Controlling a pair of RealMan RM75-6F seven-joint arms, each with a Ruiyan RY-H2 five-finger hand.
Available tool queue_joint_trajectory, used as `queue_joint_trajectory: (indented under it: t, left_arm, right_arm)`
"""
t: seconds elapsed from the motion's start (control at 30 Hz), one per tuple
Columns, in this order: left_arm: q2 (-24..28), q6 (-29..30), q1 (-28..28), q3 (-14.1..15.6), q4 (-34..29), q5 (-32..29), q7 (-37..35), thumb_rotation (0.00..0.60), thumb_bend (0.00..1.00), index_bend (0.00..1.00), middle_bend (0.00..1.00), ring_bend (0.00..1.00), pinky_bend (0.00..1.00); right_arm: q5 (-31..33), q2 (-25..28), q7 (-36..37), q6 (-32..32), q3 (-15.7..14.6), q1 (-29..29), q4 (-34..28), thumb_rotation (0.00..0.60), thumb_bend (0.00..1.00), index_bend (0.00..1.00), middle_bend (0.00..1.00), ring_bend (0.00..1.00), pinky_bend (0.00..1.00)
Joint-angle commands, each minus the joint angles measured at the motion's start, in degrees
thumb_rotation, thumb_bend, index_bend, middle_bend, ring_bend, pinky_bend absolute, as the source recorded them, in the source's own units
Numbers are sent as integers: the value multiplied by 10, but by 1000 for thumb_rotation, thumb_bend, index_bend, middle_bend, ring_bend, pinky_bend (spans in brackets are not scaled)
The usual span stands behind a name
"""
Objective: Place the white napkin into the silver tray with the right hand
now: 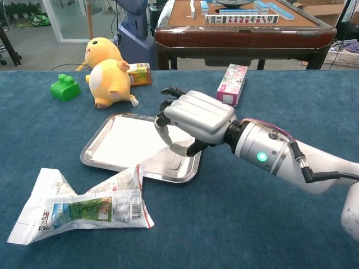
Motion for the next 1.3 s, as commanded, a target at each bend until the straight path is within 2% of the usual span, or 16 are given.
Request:
queue_joint_trajectory:
  t: [0.03, 0.37, 0.53, 0.9, 1.3]
  left_arm:
    - [0, -1, 0, 0, 0, 0, 1, 600, 335, 17, 22, 43, 19]
    - [1, -1, 0, -1, -2, 0, 3, 600, 336, 17, 22, 43, 19]
    - [0, -2, -2, 0, -3, 3, 4, 600, 336, 17, 22, 43, 19]
    - [2, 0, 1, 0, 0, 1, -1, 600, 335, 17, 22, 43, 19]
    - [3, -1, 1, 1, 4, 0, -7, 600, 336, 17, 22, 43, 19]
  right_arm:
    - [4, -1, -3, -2, 2, -1, -3, 600, 268, 583, 387, 198, 68]
    - [17, 10, -17, 1, 9, -9, -25, 600, 128, 539, 369, 183, 68]
    - [28, 20, -23, -2, 15, -13, -53, 600, 9, 524, 365, 178, 68]
    - [43, 35, -57, -33, 16, -13, -108, 600, 0, 495, 346, 158, 68]
    - [74, 24, -77, -82, 35, 1, -114, 600, 0, 455, 320, 139, 68]
